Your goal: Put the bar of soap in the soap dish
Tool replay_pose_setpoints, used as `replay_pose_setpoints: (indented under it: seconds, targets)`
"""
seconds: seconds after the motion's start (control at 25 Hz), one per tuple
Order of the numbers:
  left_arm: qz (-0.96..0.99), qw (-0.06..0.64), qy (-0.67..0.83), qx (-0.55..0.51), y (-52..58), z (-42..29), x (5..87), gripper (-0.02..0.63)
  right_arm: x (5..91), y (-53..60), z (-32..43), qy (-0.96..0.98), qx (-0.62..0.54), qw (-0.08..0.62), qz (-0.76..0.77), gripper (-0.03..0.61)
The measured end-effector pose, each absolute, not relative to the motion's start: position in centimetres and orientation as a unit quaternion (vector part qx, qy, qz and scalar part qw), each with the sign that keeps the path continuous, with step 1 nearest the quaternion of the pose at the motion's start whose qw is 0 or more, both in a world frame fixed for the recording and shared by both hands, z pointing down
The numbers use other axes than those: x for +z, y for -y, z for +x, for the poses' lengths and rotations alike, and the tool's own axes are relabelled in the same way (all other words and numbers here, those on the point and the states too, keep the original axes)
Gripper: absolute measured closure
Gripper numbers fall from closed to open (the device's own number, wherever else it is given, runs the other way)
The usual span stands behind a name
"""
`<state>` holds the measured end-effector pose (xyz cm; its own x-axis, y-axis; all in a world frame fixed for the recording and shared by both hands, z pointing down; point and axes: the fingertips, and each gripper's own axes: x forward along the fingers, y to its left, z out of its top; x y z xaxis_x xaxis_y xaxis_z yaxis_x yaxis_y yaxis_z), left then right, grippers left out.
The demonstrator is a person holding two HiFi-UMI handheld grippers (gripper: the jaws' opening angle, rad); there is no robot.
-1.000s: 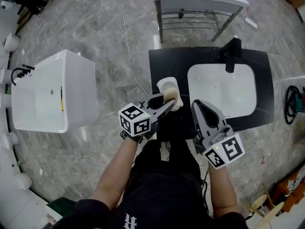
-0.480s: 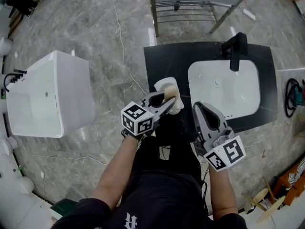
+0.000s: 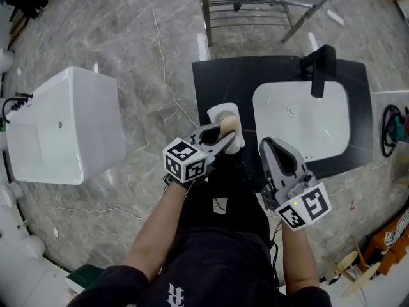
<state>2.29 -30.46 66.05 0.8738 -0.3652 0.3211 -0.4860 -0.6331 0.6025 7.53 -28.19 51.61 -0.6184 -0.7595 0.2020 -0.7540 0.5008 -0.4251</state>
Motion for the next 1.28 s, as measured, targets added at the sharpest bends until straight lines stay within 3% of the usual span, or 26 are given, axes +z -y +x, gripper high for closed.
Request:
replay_pose_setpoints:
  seconds: [0.84,1.28]
  targets:
    - [0.887,0.352,0.285,0.087,31.5,-0.7,66.1,0.509,52.4,28.3,6.3,-0.874,-0.252,-0.009,-0.415,0.571]
    - [0.89,0.312,0.318,0.098,31.5,-1.9,64.2,0.509,52.9,28.8,5.5,-0.874,-0.256,-0.024,-0.413,0.571]
